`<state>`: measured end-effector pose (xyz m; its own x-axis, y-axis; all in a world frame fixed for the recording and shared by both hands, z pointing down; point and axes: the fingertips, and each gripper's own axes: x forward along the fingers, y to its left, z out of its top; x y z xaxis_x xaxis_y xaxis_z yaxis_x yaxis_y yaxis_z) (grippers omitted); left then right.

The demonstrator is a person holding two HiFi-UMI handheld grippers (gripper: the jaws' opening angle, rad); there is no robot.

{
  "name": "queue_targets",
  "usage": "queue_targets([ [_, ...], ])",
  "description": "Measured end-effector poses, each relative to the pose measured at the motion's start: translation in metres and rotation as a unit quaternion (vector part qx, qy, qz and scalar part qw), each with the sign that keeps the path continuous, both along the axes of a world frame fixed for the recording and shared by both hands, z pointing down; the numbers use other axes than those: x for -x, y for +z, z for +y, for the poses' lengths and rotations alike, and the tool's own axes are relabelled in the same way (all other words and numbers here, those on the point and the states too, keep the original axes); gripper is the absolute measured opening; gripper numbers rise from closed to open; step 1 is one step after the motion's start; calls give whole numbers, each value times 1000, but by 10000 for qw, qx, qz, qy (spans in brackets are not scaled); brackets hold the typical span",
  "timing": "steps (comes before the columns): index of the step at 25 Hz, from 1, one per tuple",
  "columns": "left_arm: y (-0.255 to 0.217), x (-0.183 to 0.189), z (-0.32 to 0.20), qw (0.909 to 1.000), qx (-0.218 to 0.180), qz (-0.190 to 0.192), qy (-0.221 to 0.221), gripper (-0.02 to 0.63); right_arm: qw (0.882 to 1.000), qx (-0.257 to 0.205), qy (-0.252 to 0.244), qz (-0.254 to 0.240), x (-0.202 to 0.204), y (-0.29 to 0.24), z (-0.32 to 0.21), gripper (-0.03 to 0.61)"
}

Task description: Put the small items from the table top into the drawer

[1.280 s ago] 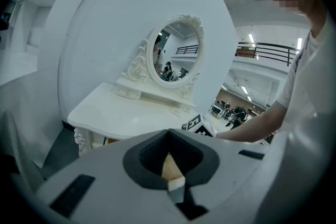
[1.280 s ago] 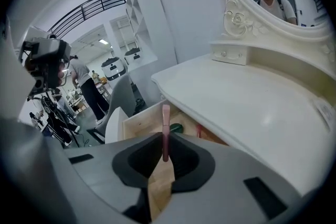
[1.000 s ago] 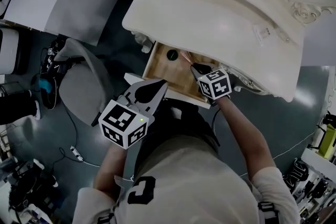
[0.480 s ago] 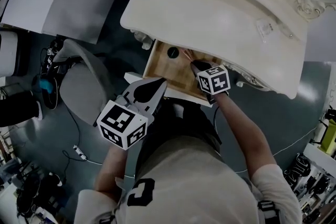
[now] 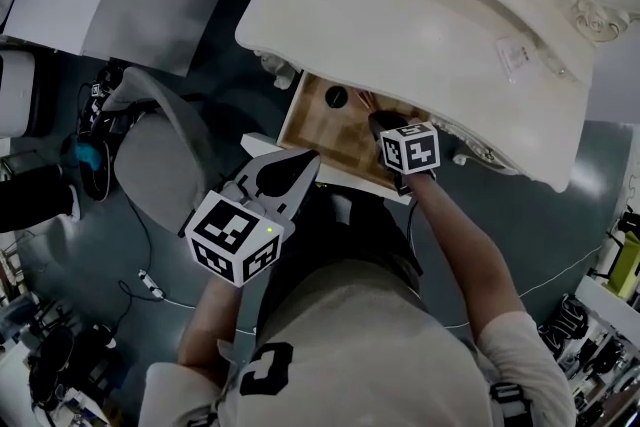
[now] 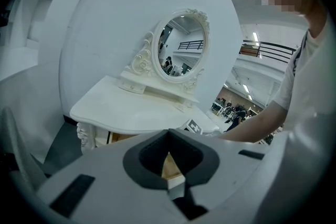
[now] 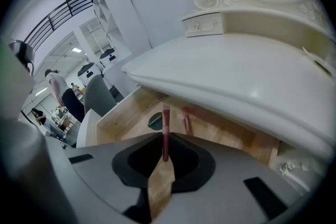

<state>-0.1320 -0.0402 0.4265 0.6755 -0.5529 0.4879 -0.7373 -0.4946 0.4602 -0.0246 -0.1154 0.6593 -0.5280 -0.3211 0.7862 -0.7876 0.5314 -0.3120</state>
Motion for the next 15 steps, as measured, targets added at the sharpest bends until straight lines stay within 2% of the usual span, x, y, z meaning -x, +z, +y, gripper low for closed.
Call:
queue_targets([
  [15, 8, 9, 0, 9999, 88, 30, -93, 57, 9997, 65, 80, 211, 6, 15, -9, 57],
])
